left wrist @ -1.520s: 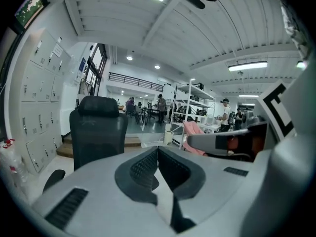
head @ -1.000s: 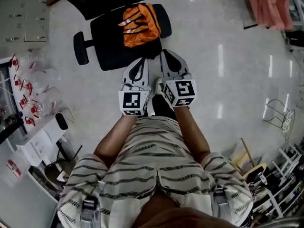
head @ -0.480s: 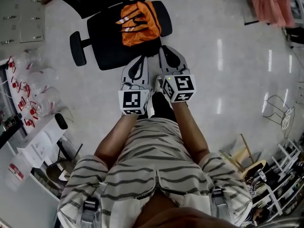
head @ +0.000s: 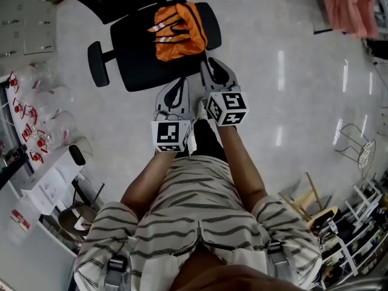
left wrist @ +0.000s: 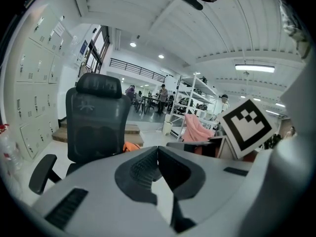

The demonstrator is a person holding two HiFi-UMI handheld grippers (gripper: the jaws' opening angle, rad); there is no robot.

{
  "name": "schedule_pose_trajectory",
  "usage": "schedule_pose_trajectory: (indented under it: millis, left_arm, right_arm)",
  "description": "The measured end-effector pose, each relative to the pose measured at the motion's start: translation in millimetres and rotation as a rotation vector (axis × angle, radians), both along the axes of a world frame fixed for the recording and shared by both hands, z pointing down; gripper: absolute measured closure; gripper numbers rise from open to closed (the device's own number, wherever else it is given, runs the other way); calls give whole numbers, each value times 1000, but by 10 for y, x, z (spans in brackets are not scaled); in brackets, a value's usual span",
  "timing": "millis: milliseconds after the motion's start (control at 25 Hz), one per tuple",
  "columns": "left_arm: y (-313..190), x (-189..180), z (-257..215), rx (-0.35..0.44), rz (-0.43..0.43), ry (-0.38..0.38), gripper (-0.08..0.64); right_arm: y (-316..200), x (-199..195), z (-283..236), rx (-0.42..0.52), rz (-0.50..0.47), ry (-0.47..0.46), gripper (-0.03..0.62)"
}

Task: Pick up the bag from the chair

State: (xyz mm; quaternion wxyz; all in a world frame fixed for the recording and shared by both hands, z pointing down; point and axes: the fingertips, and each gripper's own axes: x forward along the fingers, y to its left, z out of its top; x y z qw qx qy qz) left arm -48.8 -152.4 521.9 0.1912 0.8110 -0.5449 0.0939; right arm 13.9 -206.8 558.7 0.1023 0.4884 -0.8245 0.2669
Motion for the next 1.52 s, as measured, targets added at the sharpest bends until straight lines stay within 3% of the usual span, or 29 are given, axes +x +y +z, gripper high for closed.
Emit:
schedule_pose_trajectory:
  millis: [560, 1520]
  left_arm:
    - [-41, 16, 190, -40, -12, 4, 537]
    - [21, 46, 305, -63, -25, 13, 537]
  right_arm:
    - [-266, 10, 522, -95, 17, 17, 409]
    - [-466, 62, 1067, -191, 24, 47, 353]
